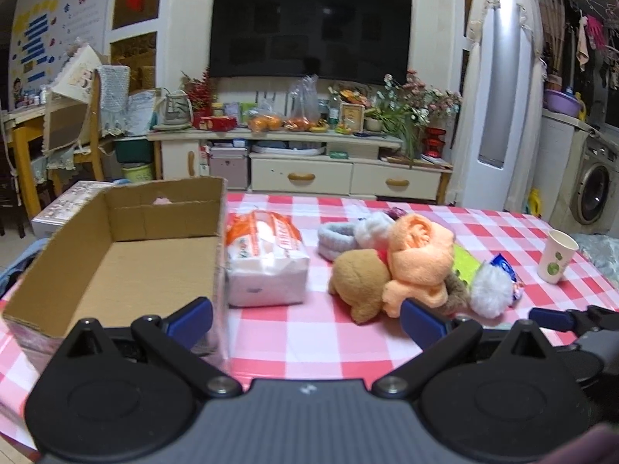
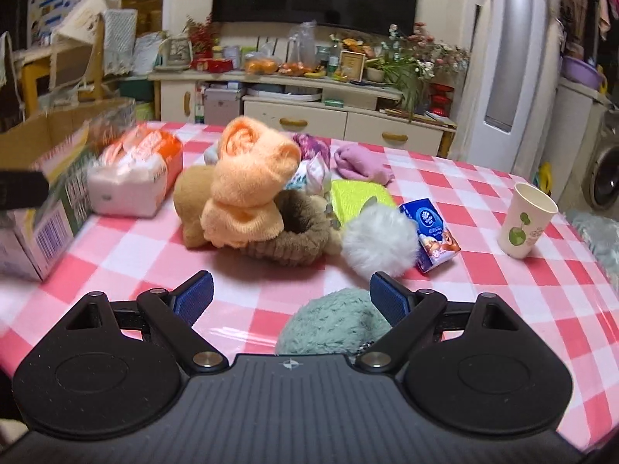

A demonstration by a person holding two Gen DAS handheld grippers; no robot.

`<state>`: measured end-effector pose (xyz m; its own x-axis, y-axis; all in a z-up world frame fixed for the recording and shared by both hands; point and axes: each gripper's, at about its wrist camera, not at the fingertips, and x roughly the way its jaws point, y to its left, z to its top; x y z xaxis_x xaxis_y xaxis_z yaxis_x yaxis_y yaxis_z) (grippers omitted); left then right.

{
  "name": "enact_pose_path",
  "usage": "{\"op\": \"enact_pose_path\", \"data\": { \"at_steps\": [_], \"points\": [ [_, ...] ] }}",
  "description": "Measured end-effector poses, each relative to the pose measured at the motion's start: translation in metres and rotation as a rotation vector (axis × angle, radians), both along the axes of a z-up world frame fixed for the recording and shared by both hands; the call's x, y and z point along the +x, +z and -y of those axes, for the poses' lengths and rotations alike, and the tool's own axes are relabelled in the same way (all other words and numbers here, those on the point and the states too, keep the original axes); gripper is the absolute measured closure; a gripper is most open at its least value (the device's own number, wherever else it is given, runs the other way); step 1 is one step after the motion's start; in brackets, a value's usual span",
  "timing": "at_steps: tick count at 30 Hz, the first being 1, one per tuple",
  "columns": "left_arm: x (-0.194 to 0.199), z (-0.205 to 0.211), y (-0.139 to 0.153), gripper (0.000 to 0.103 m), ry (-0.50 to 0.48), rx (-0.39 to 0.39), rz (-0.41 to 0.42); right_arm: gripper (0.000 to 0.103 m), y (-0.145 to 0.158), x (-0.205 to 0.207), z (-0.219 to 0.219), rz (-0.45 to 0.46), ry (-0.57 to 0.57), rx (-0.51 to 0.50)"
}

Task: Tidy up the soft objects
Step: 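Move left tool to the orange towel roll while right tool approaches the teal fuzzy hat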

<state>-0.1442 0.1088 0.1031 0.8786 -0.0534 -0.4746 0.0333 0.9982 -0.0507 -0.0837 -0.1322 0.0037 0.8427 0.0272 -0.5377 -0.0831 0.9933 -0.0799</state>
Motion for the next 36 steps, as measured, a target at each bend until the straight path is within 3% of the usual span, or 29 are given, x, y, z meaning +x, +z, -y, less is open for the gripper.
{"op": "enact_pose_path", "data": {
  "at_steps": [9,22,30,36],
  "points": [
    [-0.019,-0.026,0.011,0.001,0.073,0.021,0.045,0.000,0.018,-0.024,-0.023,0.038,-0.002,0.049],
    [-0.038,-0.070,0.010,0.001,0.176,0.039,0.042,0.000,0.038,-0.030,-0.044,0.075,0.073,0.074],
    [-0.037,-0.071,0.006,0.001,0.175,0.040,0.033,0.000,0.046,-0.036,-0.037,0.105,0.068,0.099],
    [-0.035,-0.061,-0.001,0.001,0.129,0.045,0.021,0.000,0.037,-0.036,-0.021,0.074,0.032,0.145]
  ]
}}
